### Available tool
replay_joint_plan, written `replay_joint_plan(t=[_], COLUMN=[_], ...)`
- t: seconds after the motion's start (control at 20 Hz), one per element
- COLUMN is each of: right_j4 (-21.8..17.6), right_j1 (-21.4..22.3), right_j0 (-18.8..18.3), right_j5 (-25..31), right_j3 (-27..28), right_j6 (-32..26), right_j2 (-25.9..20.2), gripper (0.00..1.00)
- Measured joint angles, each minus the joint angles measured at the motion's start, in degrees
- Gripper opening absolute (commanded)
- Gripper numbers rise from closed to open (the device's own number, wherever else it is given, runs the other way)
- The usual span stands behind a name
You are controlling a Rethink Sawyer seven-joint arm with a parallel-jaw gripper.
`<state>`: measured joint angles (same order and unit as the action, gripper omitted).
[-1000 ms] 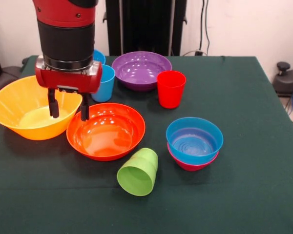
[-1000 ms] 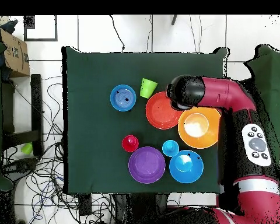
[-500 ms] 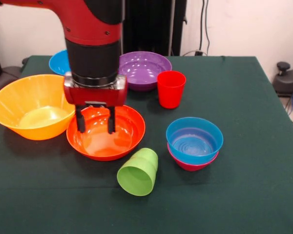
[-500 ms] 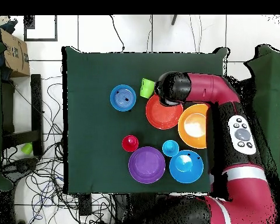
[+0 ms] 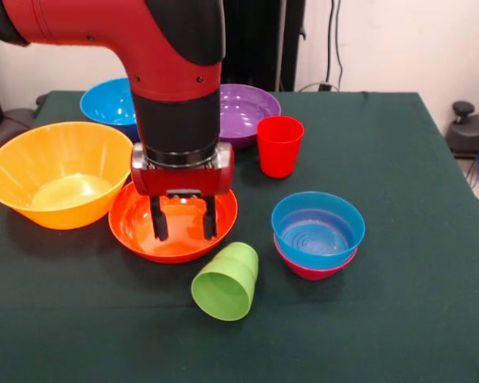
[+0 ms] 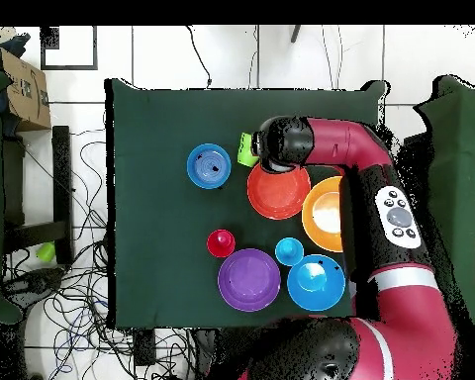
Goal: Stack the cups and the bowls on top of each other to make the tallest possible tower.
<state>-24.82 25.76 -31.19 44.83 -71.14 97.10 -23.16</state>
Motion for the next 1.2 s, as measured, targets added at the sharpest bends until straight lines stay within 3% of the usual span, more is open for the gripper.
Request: replay_joint_plan(t=[0.3,0.55,0.6,0.65,0.75,0.95,1.1,1.2], right_j4=[1.4,5.0,5.8,6.9,6.9,6.2,3.3,0.1], right_j1=[-4.3,-9.7,-10.8,-13.1,-13.9,-18.0,-20.2,-21.3], right_j0=[-2.3,-4.5,-4.7,-4.8,-4.8,-4.8,-4.9,-5.0], right_j5=[5.2,21.2,25.3,35.0,38.5,54.6,60.8,61.8], right_j3=[4.8,10.9,12.1,14.7,15.5,18.6,20.4,21.7], right_j6=[-3.9,-14.8,-17.7,-24.3,-26.8,-41.3,-51.6,-59.6], right_j2=[-6.5,-13.8,-15.1,-17.6,-18.5,-21.8,-23.0,-23.3], gripper=[1.00,1.00,1.00,1.00,1.00,1.00,1.00,1.00])
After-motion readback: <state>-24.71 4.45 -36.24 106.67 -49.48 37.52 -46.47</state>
